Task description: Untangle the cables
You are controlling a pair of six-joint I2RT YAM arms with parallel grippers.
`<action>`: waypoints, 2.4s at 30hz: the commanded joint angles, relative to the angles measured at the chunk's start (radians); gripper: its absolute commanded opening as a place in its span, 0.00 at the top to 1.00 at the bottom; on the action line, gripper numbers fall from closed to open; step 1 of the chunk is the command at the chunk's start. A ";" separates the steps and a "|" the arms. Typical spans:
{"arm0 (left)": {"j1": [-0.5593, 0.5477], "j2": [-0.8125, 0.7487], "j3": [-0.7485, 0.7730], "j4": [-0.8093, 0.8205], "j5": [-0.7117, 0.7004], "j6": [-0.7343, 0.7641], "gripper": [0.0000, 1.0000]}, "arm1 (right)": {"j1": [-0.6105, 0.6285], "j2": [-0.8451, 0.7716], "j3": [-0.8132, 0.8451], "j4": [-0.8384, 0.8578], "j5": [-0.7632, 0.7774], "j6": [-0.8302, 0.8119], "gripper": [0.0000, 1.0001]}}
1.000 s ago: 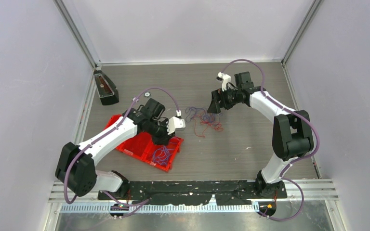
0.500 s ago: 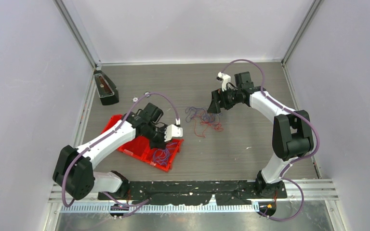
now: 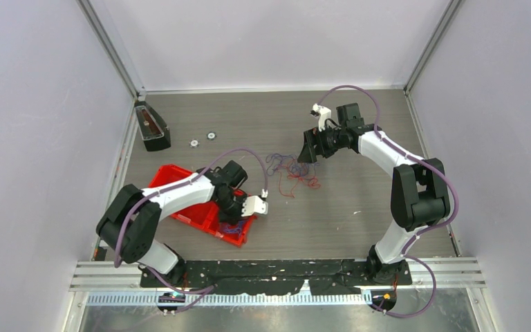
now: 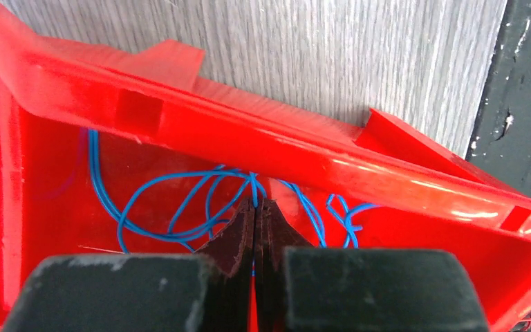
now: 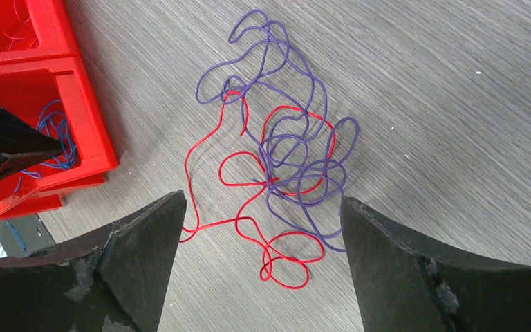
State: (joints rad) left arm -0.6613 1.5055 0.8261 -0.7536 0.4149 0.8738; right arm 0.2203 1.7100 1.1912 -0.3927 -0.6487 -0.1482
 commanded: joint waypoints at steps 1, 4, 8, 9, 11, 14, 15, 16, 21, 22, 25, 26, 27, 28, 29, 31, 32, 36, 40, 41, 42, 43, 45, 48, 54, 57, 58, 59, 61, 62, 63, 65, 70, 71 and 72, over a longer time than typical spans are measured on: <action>-0.010 0.023 0.000 0.098 -0.068 0.005 1.00 | -0.006 -0.038 0.000 -0.007 -0.008 -0.009 0.12; -0.015 0.021 -0.007 0.119 -0.087 0.003 1.00 | -0.008 -0.037 0.003 -0.008 -0.008 -0.009 0.12; -0.015 -0.058 -0.044 0.138 -0.062 0.006 0.70 | -0.008 -0.035 0.013 -0.008 -0.008 -0.008 0.12; -0.015 -0.088 -0.051 0.133 -0.039 0.007 0.60 | -0.008 -0.035 0.014 -0.008 -0.007 -0.009 0.12; -0.016 -0.151 -0.045 0.102 0.000 -0.002 0.46 | -0.010 -0.036 0.019 -0.013 -0.008 -0.012 0.12; -0.015 -0.209 -0.001 0.017 0.020 -0.011 0.34 | -0.010 -0.036 0.026 -0.023 -0.011 -0.020 0.12; -0.016 -0.225 0.019 -0.014 0.019 -0.013 0.29 | -0.011 -0.036 0.026 -0.025 -0.012 -0.023 0.12; -0.016 -0.241 0.034 -0.042 0.018 -0.014 0.24 | -0.011 -0.034 0.031 -0.029 -0.013 -0.026 0.12; -0.016 -0.342 0.093 -0.094 0.007 -0.030 0.15 | -0.012 -0.026 0.054 -0.044 -0.021 -0.035 0.12; -0.015 -0.358 0.105 -0.097 0.007 -0.039 0.14 | -0.013 -0.024 0.058 -0.048 -0.023 -0.041 0.12; -0.004 -0.394 0.142 -0.088 0.006 -0.088 0.12 | -0.013 -0.016 0.081 -0.066 -0.022 -0.061 0.12; 0.008 -0.405 0.153 -0.081 0.018 -0.111 0.12 | -0.013 -0.015 0.085 -0.079 -0.016 -0.076 0.12; 0.025 -0.412 0.165 -0.067 0.042 -0.150 0.11 | -0.013 -0.011 0.094 -0.091 -0.009 -0.084 0.12; 0.044 -0.422 0.176 -0.047 0.064 -0.183 0.11 | -0.013 -0.008 0.099 -0.099 0.009 -0.100 0.12; 0.067 -0.429 0.184 -0.021 0.090 -0.226 0.11 | -0.013 -0.003 0.106 -0.110 0.023 -0.106 0.12; 0.108 -0.439 0.198 0.052 0.116 -0.321 0.10 | -0.011 0.012 0.118 -0.129 0.075 -0.124 0.11; 0.116 -0.440 0.201 0.098 0.113 -0.379 0.09 | -0.009 0.018 0.120 -0.134 0.092 -0.131 0.11; 0.143 -0.376 0.246 0.211 0.087 -0.582 0.05 | 0.019 0.096 0.155 -0.163 0.165 -0.129 0.10; 0.177 -0.250 0.313 0.231 0.114 -0.745 0.06 | 0.056 0.169 0.187 -0.176 0.207 -0.131 0.11; 0.184 -0.222 0.327 0.239 0.122 -0.776 0.08 | 0.066 0.182 0.190 -0.176 0.220 -0.135 0.11; 0.189 -0.194 0.340 0.251 0.129 -0.802 0.09 | 0.070 0.206 0.196 -0.174 0.226 -0.136 0.11; 0.192 -0.168 0.352 0.260 0.136 -0.824 0.10 | 0.077 0.218 0.202 -0.173 0.231 -0.139 0.12; 0.192 -0.121 0.370 0.285 0.149 -0.864 0.12 | 0.086 0.253 0.211 -0.173 0.213 -0.137 0.15; 0.188 -0.056 0.379 0.337 0.192 -0.948 0.16 | 0.099 0.292 0.217 -0.172 0.154 -0.123 0.38; 0.060 0.078 0.389 0.449 0.191 -0.941 0.19 | 0.099 0.251 0.150 -0.135 0.060 -0.076 0.75; 0.007 0.156 0.407 0.500 0.203 -0.966 0.21 | 0.095 0.227 0.113 -0.123 0.027 -0.048 0.82; -0.008 0.179 0.414 0.512 0.203 -0.969 0.21 | 0.092 0.223 0.107 -0.116 0.015 -0.033 0.82; -0.021 0.204 0.417 0.523 0.200 -0.971 0.21 | 0.092 0.217 0.096 -0.112 0.011 -0.026 0.82; -0.042 0.246 0.421 0.558 0.183 -0.992 0.21 | 0.091 0.210 0.082 -0.099 0.003 -0.007 0.83; -0.047 0.269 0.423 0.574 0.179 -1.006 0.22 | 0.091 0.209 0.079 -0.093 0.003 -0.002 0.83; -0.051 0.289 0.428 0.584 0.178 -1.018 0.23 | 0.090 0.208 0.074 -0.091 0.002 0.000 0.83; -0.058 0.323 0.443 0.588 0.168 -1.025 0.27 | 0.087 0.205 0.068 -0.090 0.001 0.003 0.85; -0.098 0.363 0.467 0.507 0.140 -0.937 0.45 | 0.059 0.206 0.063 -0.090 0.001 0.009 0.88; -0.103 0.362 0.466 0.488 0.134 -0.924 0.50 | 0.049 0.207 0.066 -0.090 0.001 0.009 0.89; -0.104 0.359 0.460 0.474 0.132 -0.917 0.57 | 0.043 0.206 0.069 -0.090 0.003 0.009 0.91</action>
State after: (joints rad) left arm -0.7380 1.8725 1.2469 -0.2504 0.5625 -0.1043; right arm 0.2928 1.9697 1.2594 -0.5053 -0.6281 -0.1539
